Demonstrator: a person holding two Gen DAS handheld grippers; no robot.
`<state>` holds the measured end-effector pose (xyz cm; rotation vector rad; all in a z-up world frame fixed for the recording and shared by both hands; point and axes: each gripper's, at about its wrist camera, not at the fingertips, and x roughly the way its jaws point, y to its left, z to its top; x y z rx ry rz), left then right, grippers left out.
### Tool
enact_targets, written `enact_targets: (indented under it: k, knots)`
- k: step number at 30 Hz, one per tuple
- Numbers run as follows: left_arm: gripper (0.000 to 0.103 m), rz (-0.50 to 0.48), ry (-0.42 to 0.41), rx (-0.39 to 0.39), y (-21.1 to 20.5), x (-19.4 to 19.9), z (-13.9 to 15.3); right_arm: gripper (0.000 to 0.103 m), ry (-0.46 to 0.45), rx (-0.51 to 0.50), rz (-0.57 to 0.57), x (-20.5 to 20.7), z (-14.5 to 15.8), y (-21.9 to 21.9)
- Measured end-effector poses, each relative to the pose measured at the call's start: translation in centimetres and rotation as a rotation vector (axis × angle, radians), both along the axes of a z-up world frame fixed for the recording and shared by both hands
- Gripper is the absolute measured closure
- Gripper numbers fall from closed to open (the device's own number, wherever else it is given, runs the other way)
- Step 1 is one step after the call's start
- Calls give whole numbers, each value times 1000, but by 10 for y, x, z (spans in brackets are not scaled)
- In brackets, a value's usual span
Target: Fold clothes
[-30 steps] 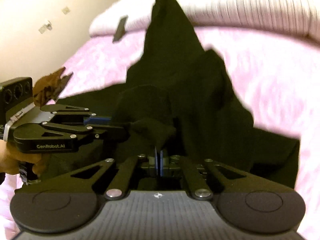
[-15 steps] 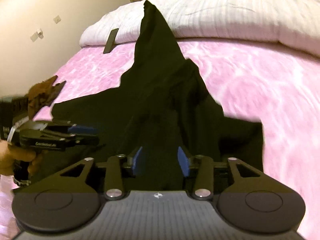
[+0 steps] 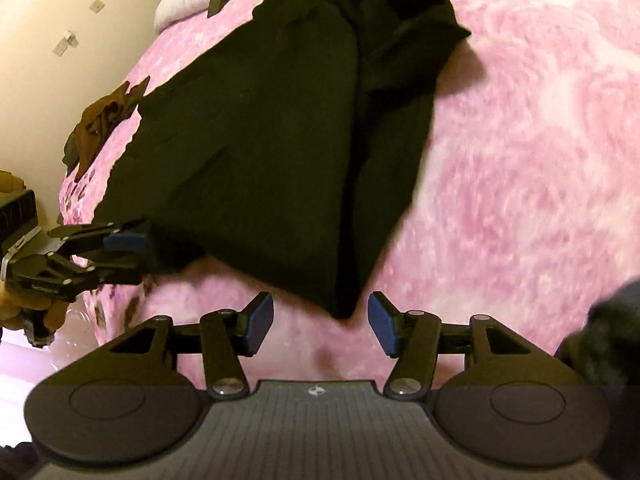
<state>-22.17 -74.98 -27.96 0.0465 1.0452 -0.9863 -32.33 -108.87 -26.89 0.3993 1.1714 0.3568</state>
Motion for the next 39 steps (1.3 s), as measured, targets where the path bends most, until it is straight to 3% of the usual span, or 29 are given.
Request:
enact_targets:
  k: [1, 4, 8, 9, 10, 13, 15, 21, 23, 24, 25, 27, 29, 33, 36, 39]
  knots:
    - [74, -10, -12, 0, -7, 0, -3, 47, -13, -4, 4, -2, -4, 2]
    - [96, -51, -46, 12, -13, -1, -6, 49, -75, -21, 34, -4, -10, 9]
    - [100, -103, -39, 9, -11, 7, -7, 70, -113, -24, 93, 0, -14, 19]
    - [101, -143, -40, 17, -11, 7, -7, 92, -98, -29, 116, 3, -17, 21]
    - [101, -183, -41, 25, -12, 8, -7, 99, -64, -25, 138, 7, -20, 19]
    - [101, -334, -42, 69, -18, 4, -9, 101, 3, -29, 188, 20, -10, 3]
    - [101, -370, -49, 85, -24, 3, -12, 103, 26, -34, 221, 30, 1, -7]
    - [99, -365, -37, 141, -26, -1, -17, 99, 80, -230, 390, 40, -4, 23]
    - [96, -359, -28, 167, -18, -4, -13, 83, 92, -278, 369, 38, -2, 25]
    - [90, -364, -24, 189, -14, -6, -12, 68, 99, -288, 353, 37, 0, 24]
    - [87, -368, -21, 210, -9, -8, -10, 65, 103, -302, 340, 33, 3, 22]
    - [87, -334, -38, 210, 3, -9, -2, 65, 86, -316, 314, 26, 13, 20]
    - [87, -269, -51, 183, 13, -7, 8, 66, 8, -288, 269, 20, 29, 20]
    - [87, -190, -101, 78, 1, 2, 19, 66, -117, -184, 256, 16, 43, 37]
    - [87, -221, -77, 59, -25, 5, -1, 66, -114, -145, 303, 24, 23, 55]
    - [87, -278, -58, 100, -39, 2, -31, 72, -56, -165, 291, 32, -10, 49]
